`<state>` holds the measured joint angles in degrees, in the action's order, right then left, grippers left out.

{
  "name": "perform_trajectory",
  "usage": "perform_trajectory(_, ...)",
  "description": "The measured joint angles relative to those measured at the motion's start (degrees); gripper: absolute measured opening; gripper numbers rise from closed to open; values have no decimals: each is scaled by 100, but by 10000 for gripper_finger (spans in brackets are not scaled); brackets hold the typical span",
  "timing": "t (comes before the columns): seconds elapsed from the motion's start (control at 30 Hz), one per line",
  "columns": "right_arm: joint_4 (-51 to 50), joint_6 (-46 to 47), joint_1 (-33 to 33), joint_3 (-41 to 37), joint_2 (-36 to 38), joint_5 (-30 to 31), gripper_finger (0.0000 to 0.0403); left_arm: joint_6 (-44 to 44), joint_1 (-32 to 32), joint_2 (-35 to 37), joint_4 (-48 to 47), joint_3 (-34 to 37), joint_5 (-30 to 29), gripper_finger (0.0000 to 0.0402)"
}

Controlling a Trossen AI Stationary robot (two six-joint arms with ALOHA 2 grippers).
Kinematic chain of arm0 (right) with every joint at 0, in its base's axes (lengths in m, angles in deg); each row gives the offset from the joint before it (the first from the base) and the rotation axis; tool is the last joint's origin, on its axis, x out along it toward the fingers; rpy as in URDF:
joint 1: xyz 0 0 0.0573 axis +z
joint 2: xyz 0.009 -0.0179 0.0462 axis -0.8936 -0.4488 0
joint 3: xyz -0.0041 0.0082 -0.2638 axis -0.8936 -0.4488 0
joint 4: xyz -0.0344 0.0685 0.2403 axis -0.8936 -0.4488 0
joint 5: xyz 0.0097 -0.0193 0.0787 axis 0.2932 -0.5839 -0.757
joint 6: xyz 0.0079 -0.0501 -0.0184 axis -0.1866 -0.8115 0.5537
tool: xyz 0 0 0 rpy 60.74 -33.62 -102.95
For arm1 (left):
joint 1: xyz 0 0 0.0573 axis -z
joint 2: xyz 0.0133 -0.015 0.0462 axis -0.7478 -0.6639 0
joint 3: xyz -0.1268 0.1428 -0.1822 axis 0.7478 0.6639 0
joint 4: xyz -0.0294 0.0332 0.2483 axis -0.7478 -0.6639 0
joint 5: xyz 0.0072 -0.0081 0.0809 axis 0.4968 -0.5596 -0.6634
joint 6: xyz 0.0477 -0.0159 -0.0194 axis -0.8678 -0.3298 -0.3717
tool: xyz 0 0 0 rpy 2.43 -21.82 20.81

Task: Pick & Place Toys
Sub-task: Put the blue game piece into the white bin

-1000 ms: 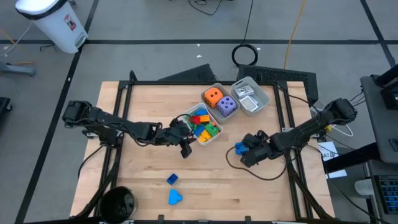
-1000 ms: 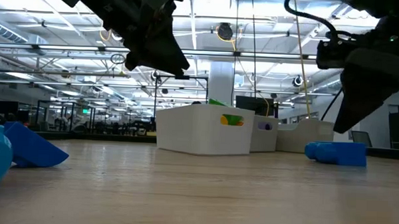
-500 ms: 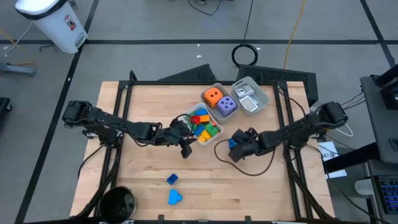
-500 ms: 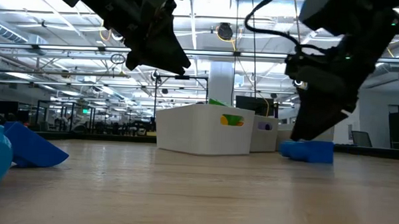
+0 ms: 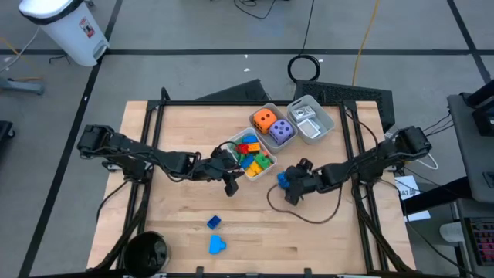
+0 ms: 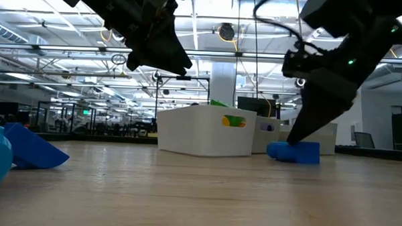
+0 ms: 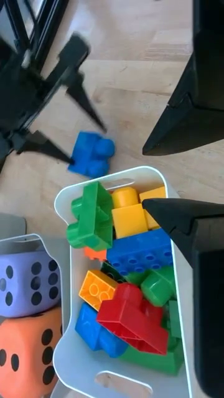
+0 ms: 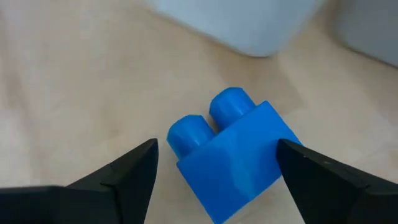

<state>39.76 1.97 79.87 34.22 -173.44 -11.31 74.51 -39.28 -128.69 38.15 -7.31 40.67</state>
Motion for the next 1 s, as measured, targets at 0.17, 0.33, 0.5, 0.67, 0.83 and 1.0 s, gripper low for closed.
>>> perform_trajectory(0.17, -66, 96, 161, 33, 338, -206, 297, 1, 0, 0, 2, 0, 0, 129)
perform_trajectory(0.33, -248, 1263, 240, 60, 831, -256, 297, 3, 0, 0, 4, 0, 0, 129)
perform_trajectory(0.5, -781, 2267, 229, 50, 807, -101, 297, 14, 0, 0, 4, 0, 0, 129)
perform_trajectory(0.67, -704, 2432, 233, 57, 500, -196, 297, 30, 0, 2, 4, 0, -1, 129)
perform_trajectory(0.83, -171, 2217, 112, 73, 166, -299, 297, 30, -4, 2, 4, 0, -2, 129)
perform_trajectory(1.0, -131, 1714, -49, 91, 36, -544, 297, 27, -4, 2, 4, 0, -2, 129)
